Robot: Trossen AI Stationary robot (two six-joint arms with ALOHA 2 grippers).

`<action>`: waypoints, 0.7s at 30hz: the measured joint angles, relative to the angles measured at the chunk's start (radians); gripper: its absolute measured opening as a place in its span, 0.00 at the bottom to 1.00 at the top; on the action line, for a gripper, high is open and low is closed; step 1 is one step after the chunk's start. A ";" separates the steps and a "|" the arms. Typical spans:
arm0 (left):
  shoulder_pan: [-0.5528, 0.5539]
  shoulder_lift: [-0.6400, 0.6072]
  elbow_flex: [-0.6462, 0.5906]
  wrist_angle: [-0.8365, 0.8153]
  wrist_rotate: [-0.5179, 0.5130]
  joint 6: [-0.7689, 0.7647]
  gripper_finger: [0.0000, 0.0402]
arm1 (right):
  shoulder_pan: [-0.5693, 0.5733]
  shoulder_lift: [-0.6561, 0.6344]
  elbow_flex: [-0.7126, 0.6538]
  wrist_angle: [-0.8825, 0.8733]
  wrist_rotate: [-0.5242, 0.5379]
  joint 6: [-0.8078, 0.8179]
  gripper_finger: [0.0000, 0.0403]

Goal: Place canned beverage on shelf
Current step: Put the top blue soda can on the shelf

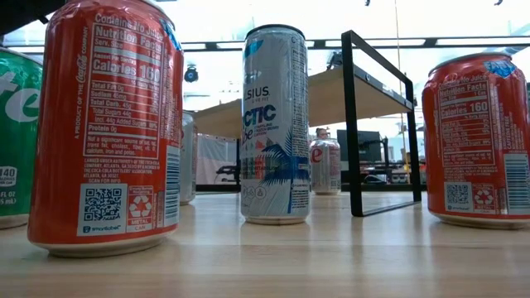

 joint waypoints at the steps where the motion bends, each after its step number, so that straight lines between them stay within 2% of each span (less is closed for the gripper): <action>1: 0.000 0.000 0.000 0.000 0.000 0.000 0.00 | 0.006 -0.004 0.000 -0.013 0.000 -0.005 0.02; 8: 0.000 0.000 0.000 0.000 0.000 -0.038 0.00 | 0.065 -0.071 0.002 -0.218 -0.012 0.096 0.02; 15: 0.000 0.003 0.000 -0.009 0.000 -0.061 0.00 | 0.095 -0.104 0.002 -0.497 -0.143 0.307 0.02; 21: 0.000 0.007 0.000 -0.007 0.001 -0.078 0.00 | 0.125 -0.093 0.000 -0.566 -0.149 0.380 0.02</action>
